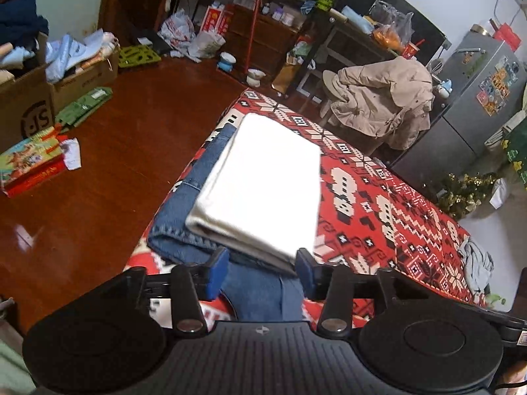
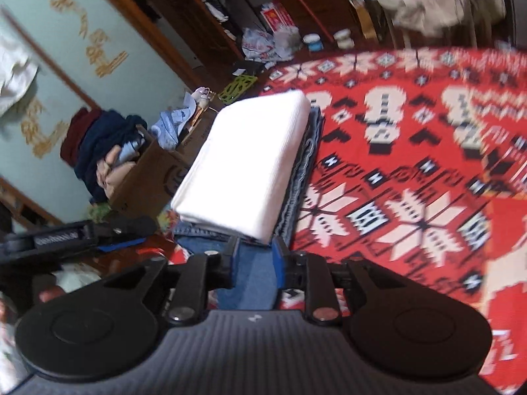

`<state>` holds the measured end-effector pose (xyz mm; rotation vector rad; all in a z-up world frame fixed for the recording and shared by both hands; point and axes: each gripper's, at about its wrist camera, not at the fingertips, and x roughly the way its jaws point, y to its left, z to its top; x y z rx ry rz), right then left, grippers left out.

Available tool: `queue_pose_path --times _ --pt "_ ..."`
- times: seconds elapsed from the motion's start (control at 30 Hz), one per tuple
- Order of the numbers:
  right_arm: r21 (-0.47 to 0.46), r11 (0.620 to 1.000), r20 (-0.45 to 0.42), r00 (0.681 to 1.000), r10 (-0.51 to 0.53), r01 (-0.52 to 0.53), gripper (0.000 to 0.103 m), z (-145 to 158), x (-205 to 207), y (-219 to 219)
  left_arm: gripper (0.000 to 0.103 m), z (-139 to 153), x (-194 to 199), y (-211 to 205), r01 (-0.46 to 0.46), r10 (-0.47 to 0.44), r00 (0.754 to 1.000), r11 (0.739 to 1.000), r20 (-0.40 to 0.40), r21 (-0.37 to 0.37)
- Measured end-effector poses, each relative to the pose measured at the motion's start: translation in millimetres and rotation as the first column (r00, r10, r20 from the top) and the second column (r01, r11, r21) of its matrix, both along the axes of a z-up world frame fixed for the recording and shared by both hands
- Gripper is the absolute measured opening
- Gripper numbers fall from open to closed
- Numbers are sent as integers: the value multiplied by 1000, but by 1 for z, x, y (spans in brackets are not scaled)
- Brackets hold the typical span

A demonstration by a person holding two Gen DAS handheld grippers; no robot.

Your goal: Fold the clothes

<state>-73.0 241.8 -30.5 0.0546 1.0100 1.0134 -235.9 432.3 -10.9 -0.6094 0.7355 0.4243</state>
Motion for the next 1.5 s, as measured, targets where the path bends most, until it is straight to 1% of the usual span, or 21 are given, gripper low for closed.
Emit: queue_pose_path --times 0.13,0.17,0.27,0.3,0.37,0.4,0.47,0.53,0.6,0.67,0.7,0.8,0.97,1.37,1.5 --pt "-38 999 115 992 42 -38 35 23 -18 -22 64 12 -16 -33 -19 19 1000 999 3 35" --pt "-45 998 135 989 55 -50 39 28 -24 -28 65 14 -18 -41 -25 25 1000 999 -2 41" --pt "-66 994 184 978 94 -83 43 41 -39 -45 69 20 -27 -65 -41 43 999 997 -20 66" --pt "-70 993 194 976 102 -90 44 44 -43 -50 73 21 -31 -72 -45 47 999 996 -23 82" --pt "-79 991 214 970 119 -105 53 51 -52 -60 76 23 -38 -88 -53 57 998 992 -30 114" --pt "-85 991 228 966 122 -105 56 53 -56 -64 77 25 -41 -95 -57 62 998 990 -33 131" --pt "-98 990 259 958 126 -103 68 57 -66 -72 82 27 -48 -110 -64 71 997 985 -40 163" --pt "-112 988 285 950 130 -102 77 60 -76 -78 84 27 -52 -122 -70 80 996 980 -48 187" --pt "-121 987 301 944 135 -102 82 61 -84 -83 85 24 -54 -128 -68 80 995 979 -60 192" --pt "-126 988 322 939 124 -87 92 61 -92 -88 85 22 -58 -133 -73 87 994 979 -66 191" --pt "-129 988 335 935 118 -79 94 62 -96 -91 85 21 -61 -136 -88 104 992 976 -67 201" --pt "-136 988 326 938 116 -75 102 61 -100 -94 85 20 -64 -138 -119 136 988 970 -69 214" --pt "-150 987 331 937 109 -62 102 59 -104 -96 86 16 -64 -150 -132 166 981 953 -104 273" --pt "-176 984 327 941 88 -31 102 50 -101 -91 85 9 -62 -152 -133 174 976 951 -130 280" --pt "-179 983 314 945 91 -35 102 48 -99 -89 85 8 -64 -150 -140 179 975 954 -130 265"
